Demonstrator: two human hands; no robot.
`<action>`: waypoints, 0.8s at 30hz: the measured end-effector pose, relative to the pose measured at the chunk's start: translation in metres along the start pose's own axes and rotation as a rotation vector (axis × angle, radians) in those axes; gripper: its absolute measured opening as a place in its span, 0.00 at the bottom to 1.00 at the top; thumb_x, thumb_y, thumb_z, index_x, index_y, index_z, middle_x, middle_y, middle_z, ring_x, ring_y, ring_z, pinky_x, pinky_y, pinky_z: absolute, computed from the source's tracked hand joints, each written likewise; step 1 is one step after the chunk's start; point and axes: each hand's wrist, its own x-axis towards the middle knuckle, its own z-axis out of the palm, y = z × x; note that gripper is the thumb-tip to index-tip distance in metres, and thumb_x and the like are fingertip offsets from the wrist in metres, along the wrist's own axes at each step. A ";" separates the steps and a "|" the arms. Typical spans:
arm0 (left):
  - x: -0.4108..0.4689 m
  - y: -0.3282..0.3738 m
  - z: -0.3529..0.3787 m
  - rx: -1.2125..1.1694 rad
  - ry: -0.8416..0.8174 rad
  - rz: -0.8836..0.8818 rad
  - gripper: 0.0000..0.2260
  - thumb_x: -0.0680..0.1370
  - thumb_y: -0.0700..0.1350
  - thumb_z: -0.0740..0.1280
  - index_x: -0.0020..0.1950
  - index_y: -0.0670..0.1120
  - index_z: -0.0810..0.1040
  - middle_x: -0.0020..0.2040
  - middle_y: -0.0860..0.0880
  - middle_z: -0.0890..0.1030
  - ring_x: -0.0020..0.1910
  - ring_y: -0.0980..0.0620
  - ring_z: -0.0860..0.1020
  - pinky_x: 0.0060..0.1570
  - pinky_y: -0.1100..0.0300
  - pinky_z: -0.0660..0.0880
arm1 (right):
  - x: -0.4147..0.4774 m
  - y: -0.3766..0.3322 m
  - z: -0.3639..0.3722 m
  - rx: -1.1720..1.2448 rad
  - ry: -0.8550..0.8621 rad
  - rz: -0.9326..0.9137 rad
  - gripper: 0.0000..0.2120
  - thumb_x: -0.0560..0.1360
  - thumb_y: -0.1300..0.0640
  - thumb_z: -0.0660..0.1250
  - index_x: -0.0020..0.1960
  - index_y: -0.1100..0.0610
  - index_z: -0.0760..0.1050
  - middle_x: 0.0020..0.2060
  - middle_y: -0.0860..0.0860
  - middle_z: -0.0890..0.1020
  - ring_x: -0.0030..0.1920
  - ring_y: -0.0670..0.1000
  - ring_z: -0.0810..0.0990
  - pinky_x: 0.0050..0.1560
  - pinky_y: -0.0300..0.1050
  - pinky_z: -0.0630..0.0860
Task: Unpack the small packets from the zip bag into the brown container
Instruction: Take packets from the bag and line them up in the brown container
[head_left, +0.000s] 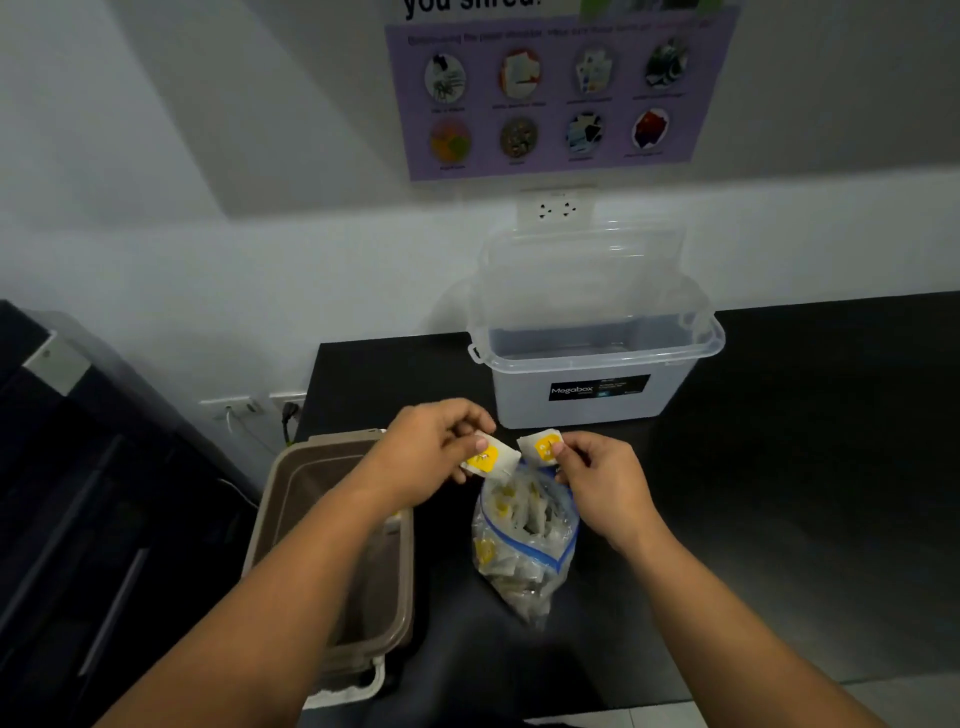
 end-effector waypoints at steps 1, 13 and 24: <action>-0.006 0.001 -0.010 -0.045 0.034 -0.016 0.07 0.80 0.39 0.70 0.51 0.51 0.82 0.43 0.48 0.82 0.33 0.47 0.82 0.36 0.56 0.81 | 0.001 -0.004 0.003 0.005 -0.007 -0.013 0.09 0.82 0.55 0.67 0.59 0.52 0.83 0.47 0.45 0.85 0.47 0.45 0.83 0.53 0.45 0.81; -0.071 -0.047 -0.091 0.086 0.206 -0.227 0.12 0.74 0.34 0.75 0.50 0.49 0.81 0.41 0.46 0.84 0.35 0.55 0.82 0.41 0.63 0.79 | -0.004 -0.047 0.045 0.061 -0.158 -0.148 0.08 0.83 0.55 0.65 0.60 0.50 0.81 0.40 0.45 0.82 0.35 0.34 0.79 0.39 0.30 0.72; -0.027 -0.093 -0.045 0.514 -0.102 -0.422 0.06 0.78 0.40 0.70 0.52 0.46 0.85 0.49 0.50 0.84 0.49 0.53 0.81 0.56 0.60 0.77 | -0.009 -0.062 0.056 0.047 -0.236 -0.214 0.11 0.82 0.56 0.66 0.51 0.39 0.78 0.45 0.44 0.84 0.43 0.37 0.82 0.44 0.33 0.75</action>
